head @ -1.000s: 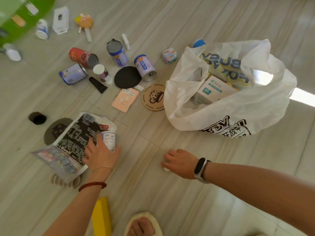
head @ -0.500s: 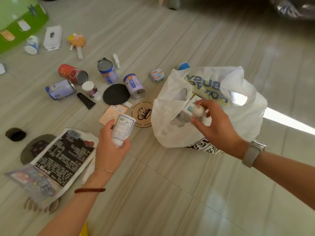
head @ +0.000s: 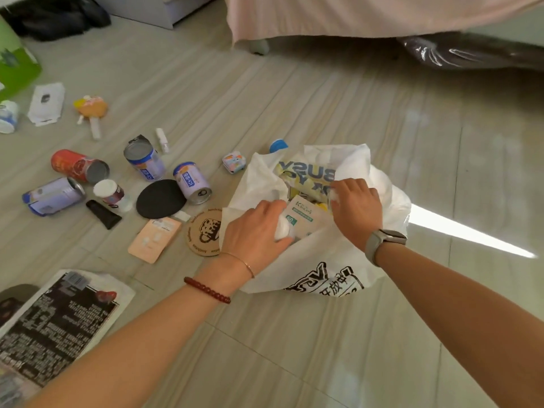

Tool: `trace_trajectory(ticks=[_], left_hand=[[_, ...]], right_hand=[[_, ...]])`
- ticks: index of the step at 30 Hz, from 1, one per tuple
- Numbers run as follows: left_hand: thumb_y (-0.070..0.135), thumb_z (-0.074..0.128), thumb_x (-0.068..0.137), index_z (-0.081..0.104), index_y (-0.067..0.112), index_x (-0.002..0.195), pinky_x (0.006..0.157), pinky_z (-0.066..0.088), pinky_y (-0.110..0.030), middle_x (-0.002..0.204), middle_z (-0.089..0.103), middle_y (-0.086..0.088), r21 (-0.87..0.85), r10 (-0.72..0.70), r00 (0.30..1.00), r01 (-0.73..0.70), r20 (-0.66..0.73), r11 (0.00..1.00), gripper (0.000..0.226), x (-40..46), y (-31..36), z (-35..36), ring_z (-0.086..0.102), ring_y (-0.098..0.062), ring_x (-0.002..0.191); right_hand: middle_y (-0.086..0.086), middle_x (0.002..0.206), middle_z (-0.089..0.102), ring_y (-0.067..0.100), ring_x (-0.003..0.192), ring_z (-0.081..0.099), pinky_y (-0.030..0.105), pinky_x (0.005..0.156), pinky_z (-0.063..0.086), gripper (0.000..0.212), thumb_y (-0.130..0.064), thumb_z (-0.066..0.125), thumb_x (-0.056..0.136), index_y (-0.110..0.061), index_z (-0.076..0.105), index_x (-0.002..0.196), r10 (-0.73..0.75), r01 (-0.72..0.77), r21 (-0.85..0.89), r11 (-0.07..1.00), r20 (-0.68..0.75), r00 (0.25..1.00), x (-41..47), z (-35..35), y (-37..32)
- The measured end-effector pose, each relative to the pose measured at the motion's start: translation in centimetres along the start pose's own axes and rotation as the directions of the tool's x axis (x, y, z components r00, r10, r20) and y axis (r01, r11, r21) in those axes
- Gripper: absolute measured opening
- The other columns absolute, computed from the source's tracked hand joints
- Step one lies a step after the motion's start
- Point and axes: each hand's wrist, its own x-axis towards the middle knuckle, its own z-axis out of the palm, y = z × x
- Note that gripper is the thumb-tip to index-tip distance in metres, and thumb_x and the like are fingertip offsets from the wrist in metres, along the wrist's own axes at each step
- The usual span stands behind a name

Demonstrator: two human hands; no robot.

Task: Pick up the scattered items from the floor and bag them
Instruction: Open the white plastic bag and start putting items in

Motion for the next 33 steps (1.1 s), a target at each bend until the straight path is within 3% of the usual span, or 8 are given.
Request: trace_trajectory(ticks=[4,9,13,18,22,25,28,33], left_hand=[[0.042,0.064,0.078,0.036,0.019,0.128,0.069,0.036,-0.031,0.131,0.046,-0.006,0.069,-0.013,0.999,0.010,0.053,0.998,0.062,-0.6,-0.7,1.3,0.058,-0.032,0.098],[0.034,0.064,0.078,0.051,0.012,0.119,0.078,0.043,-0.038,0.117,0.057,-0.012,0.041,0.062,0.998,-0.061,-0.033,0.997,0.047,0.3,-2.0,2.4,0.061,-0.035,0.097],[0.063,0.035,0.074,0.048,0.024,0.126,0.108,0.024,-0.049,0.137,0.049,-0.003,0.061,0.112,0.991,-0.116,0.074,0.991,0.066,-1.7,-3.1,3.9,0.037,-0.026,0.133],[0.061,0.035,0.077,0.056,0.028,0.108,0.105,0.032,-0.058,0.148,0.029,-0.008,0.237,0.198,0.958,-0.245,0.205,0.940,0.050,-5.3,-4.9,6.7,0.032,-0.033,0.134],[0.041,0.045,0.084,0.065,0.021,0.073,0.105,0.021,-0.058,0.132,0.055,-0.006,0.184,0.399,0.914,-0.407,0.077,0.895,0.030,-6.4,-4.9,6.4,0.032,-0.028,0.130],[0.048,0.046,0.082,0.063,0.017,0.085,0.106,0.018,-0.059,0.122,0.064,-0.002,0.186,0.363,0.932,-0.356,-0.005,0.916,0.035,-6.4,-4.3,5.4,0.044,-0.023,0.125],[0.059,0.044,0.079,0.055,0.017,0.108,0.108,0.014,-0.058,0.132,0.055,-0.006,0.146,0.293,0.955,-0.283,-0.052,0.948,0.052,-5.9,-2.6,4.5,0.037,-0.026,0.130],[0.035,0.048,0.083,0.054,0.014,0.114,0.101,0.031,-0.047,0.126,0.058,-0.012,0.039,0.543,0.837,-0.542,-0.063,0.840,0.038,-5.8,4.9,5.5,0.042,-0.025,0.122]], right_hand=[[0.013,0.128,0.054,0.032,0.118,0.045,0.043,0.096,0.038,0.034,-0.013,0.054,0.087,-0.007,0.057,0.120,-0.050,0.044,0.138,0.990,0.036,0.998,-0.5,0.4,0.3],[0.007,0.098,0.070,0.027,0.089,0.064,0.036,0.081,0.049,0.037,-0.036,0.044,0.088,-0.015,0.060,0.114,-0.488,0.476,0.113,0.872,0.132,0.863,-4.4,-1.1,0.7],[0.001,0.076,0.066,0.022,0.066,0.064,0.029,0.061,0.054,0.031,-0.032,0.059,0.082,-0.019,0.059,0.110,-0.641,0.666,-0.020,0.745,0.255,0.724,-8.2,-1.2,2.9],[0.001,0.076,0.067,0.017,0.057,0.063,0.026,0.053,0.054,0.046,-0.025,0.086,0.058,-0.018,0.065,0.098,-0.643,0.680,-0.023,0.733,0.302,0.704,-11.0,-1.6,5.2],[0.007,0.082,0.067,0.021,0.056,0.060,0.027,0.052,0.052,0.052,-0.018,0.086,0.058,-0.018,0.050,0.096,-0.639,0.659,-0.027,0.752,0.215,0.738,-11.4,-2.5,6.1],[0.008,0.080,0.067,0.026,0.064,0.062,0.034,0.063,0.053,0.042,-0.015,0.080,0.067,-0.017,0.049,0.095,-0.646,0.662,-0.057,0.748,0.166,0.745,-11.3,-2.4,6.7],[0.007,0.100,0.067,0.026,0.097,0.057,0.044,0.095,0.041,0.020,-0.032,0.046,0.091,-0.020,0.054,0.105,-0.592,0.609,-0.072,0.790,0.168,0.788,-11.5,-2.4,6.7],[0.012,0.118,0.059,0.027,0.112,0.048,0.047,0.099,0.038,0.035,-0.028,0.041,0.088,-0.015,0.052,0.119,-0.215,0.213,0.046,0.976,0.061,0.975,-13.0,-5.1,6.4]])
